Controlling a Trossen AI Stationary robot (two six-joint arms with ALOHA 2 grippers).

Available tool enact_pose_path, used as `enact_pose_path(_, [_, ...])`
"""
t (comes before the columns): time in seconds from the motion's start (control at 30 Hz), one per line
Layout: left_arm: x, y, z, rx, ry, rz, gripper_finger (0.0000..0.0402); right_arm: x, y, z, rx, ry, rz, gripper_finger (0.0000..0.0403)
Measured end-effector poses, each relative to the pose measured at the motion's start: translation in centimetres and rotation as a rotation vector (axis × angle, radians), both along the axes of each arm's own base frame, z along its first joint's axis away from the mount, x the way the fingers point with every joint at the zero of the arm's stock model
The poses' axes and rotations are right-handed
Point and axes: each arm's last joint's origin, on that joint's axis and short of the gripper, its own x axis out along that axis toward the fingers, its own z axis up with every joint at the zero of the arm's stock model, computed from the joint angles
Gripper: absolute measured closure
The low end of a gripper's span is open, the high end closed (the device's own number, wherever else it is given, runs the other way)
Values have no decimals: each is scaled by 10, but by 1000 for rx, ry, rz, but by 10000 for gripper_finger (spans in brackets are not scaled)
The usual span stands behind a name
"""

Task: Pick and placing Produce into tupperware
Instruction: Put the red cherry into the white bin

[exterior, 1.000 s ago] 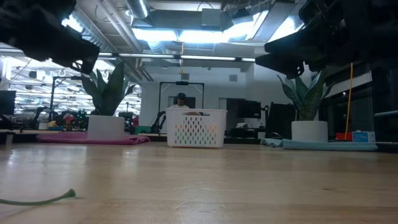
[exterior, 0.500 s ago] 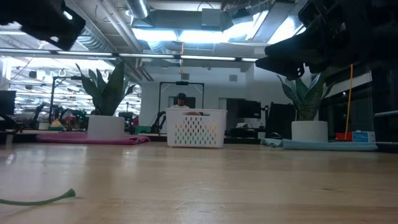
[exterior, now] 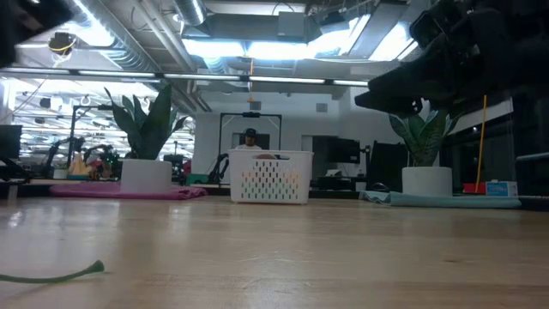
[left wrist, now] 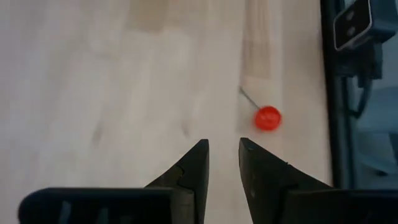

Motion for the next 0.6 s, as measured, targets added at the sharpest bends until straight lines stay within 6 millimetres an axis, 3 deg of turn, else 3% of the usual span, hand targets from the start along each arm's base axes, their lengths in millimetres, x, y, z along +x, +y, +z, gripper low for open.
enact_pose_path(0.27, [33,-31,4,-69,159,169,310,0,0,0,2,3,-1,138])
enact_pose_path(0.6, [56,-26,4,-73,195,221,291,0,0,-1,-2,10,0,138])
